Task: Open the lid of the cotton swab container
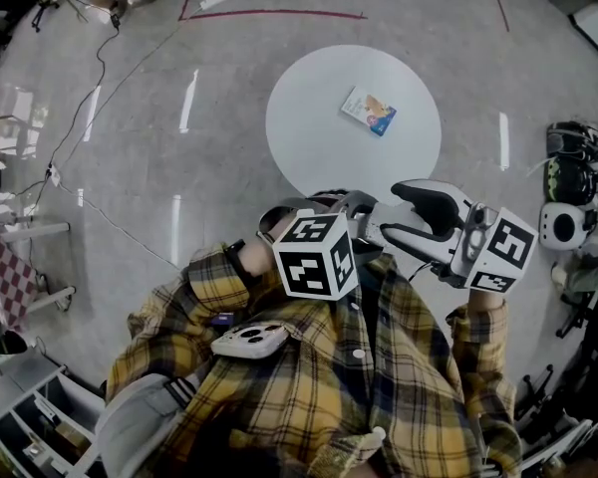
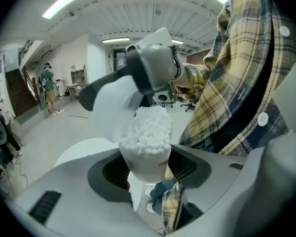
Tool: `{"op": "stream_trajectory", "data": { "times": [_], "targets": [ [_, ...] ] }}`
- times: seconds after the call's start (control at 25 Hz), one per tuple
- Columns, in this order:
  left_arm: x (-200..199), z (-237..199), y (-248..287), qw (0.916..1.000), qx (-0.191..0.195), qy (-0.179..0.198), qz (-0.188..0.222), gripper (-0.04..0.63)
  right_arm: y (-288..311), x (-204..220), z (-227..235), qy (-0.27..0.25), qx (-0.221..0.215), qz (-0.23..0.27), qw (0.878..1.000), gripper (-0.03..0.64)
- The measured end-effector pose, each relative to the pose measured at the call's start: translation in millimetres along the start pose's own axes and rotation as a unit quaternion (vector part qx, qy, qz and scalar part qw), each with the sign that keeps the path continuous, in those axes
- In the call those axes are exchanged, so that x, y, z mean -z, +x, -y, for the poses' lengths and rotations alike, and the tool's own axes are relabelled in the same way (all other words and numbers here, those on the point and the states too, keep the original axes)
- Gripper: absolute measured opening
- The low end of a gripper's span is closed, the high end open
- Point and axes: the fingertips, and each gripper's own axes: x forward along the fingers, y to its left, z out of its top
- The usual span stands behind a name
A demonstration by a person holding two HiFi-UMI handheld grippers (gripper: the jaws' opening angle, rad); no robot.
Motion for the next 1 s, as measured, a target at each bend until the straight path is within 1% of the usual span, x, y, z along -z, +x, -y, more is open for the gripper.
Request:
{"op": "stream_trajectory", "data": {
  "times": [0.16,0.28,0.6,0.84,1.0],
  "targets": [
    [-3.8,1.2,-2.0,1.0000,0.000,0.001,0.007,0.245,-7.0,-16.6,29.2,0.006,0.059,0.038,0.998,0.226],
    [-7.8,1.5,-1.3,0.9999,-0.001,-0.001,0.012,0.245,-10.1,-15.7,51.4,0.017,0.096,0.051,0.994,0.224],
    [-5.2,2.6,-6.7,0.9998,0.002,-0.011,0.014,0.245,-1.9,-5.7,64.5,0.045,0.111,0.066,0.991,0.221],
    [-1.9,-4.3,-5.2,0.9998,-0.001,-0.015,0.012,0.245,-2.0,-8.1,68.6,0.045,0.118,0.071,0.990,0.216],
    [-2.3,-12.2,-8.3,0.9996,-0.006,-0.021,0.015,0.245,-4.8,-18.3,68.5,0.037,0.126,0.081,0.988,0.216]
  ]
}}
